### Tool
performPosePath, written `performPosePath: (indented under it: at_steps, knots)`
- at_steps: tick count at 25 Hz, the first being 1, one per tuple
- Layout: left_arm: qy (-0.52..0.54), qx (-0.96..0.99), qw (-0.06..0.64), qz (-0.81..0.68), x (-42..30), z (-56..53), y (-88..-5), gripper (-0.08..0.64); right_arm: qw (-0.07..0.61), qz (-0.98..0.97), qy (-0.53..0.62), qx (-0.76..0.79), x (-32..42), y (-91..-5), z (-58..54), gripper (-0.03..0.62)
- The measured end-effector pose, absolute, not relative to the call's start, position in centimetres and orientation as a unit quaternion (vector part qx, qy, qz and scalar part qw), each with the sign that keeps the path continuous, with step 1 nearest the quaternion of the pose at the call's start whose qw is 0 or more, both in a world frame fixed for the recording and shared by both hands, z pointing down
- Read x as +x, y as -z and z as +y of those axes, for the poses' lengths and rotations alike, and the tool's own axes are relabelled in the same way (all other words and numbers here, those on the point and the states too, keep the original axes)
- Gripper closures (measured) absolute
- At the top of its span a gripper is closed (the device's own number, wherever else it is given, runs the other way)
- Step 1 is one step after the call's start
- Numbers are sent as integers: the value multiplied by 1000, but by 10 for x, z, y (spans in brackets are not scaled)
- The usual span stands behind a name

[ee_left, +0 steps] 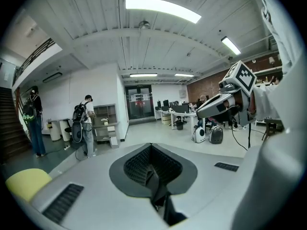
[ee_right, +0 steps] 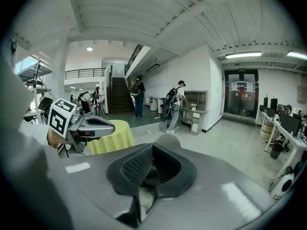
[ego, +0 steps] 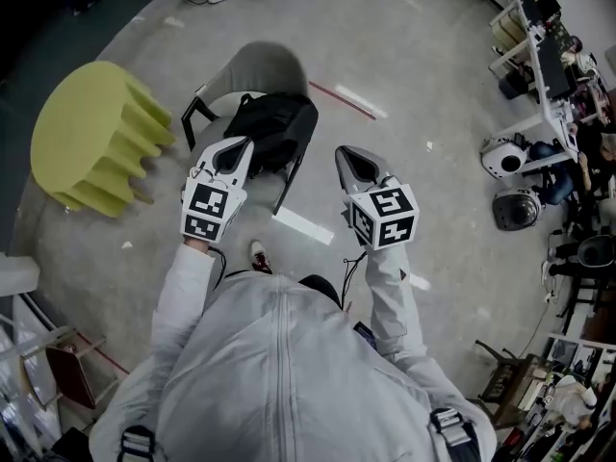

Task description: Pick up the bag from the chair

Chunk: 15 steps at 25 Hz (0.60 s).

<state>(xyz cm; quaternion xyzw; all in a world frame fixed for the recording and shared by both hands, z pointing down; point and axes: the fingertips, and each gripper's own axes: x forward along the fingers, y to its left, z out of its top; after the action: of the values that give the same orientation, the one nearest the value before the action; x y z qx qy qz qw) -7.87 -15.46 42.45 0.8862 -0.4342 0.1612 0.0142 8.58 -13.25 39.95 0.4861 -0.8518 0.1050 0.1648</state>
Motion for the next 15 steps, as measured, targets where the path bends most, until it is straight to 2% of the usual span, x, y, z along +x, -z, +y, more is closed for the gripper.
performPosePath:
  at_steps: [1,2,3,5,7,11,15]
  knots:
    - [-165,888,21,-428,-77,-159,-430,555,176,-852,-106,481,85,-405,-138,572]
    - [-168,890,28,-422,-74,-163,-435,555,188,-852,-107,477,86,-411,-142,513]
    - [-171,893,36,-415,-71,-166,-440,555,199,-851,-108,474,89,-417,-147,491]
    - [-176,899,48,-399,-61,-172,-449,551,207,-849,-115,472,97,-426,-157,488]
    - [-186,900,59,-389,-53,-177,-459,481,208,-850,-127,466,103,-436,-170,473]
    - [-218,893,91,-384,-43,-190,-490,451,227,-865,-141,425,106,-462,-199,410]
    - [-257,877,121,-387,-28,-205,-528,420,241,-880,-149,382,116,-489,-236,376]
